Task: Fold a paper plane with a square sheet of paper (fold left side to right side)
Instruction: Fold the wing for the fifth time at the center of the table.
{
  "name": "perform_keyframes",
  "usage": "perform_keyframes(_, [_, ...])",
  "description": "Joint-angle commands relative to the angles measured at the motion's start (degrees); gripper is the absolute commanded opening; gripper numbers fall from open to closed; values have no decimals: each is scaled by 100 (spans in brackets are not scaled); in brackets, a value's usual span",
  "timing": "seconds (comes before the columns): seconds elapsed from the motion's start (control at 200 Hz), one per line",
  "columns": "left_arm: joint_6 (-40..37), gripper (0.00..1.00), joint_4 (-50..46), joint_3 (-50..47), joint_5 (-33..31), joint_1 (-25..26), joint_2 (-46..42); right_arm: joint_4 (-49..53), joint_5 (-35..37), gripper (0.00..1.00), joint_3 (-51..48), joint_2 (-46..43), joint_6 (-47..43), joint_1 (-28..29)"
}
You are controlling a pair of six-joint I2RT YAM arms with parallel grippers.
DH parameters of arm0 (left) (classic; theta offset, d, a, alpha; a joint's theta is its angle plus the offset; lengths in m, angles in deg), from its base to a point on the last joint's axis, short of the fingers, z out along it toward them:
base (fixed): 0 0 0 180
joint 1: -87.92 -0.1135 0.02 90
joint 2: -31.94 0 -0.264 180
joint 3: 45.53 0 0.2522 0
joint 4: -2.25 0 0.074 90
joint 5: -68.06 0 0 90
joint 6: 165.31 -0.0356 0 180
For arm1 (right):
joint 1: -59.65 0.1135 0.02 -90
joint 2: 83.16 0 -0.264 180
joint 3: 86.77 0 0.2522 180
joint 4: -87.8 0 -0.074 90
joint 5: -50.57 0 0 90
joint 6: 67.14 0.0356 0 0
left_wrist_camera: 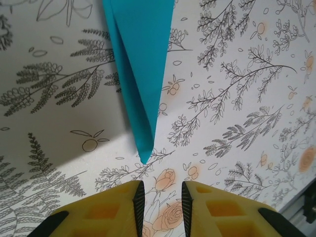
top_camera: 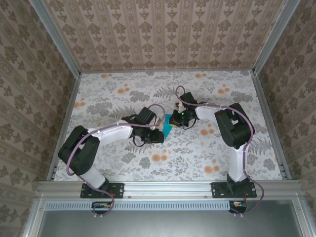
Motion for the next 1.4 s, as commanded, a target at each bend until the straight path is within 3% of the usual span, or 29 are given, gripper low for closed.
perform_keyframes(0.0, [-403, 30, -538, 471, -408, 176, 273, 418, 119, 0, -3, 233, -77, 4])
perform_keyframes(0.22, [-514, 32, -935, 976, -776, 352, 724, 427, 106, 0, -9, 236, -90, 12])
perform_keyframes(0.43, [-506, 33, -947, 1078, -748, 424, 961, 419, 87, 0, -10, 276, -88, 10])
perform_keyframes(0.765, [-497, 26, -859, 1089, -757, 466, 1094, 434, 71, 0, -2, 258, -92, 9])
perform_keyframes(1.395, [-580, 24, -930, 1214, -888, 471, 1224, 443, 62, 0, 5, 293, -105, 10])
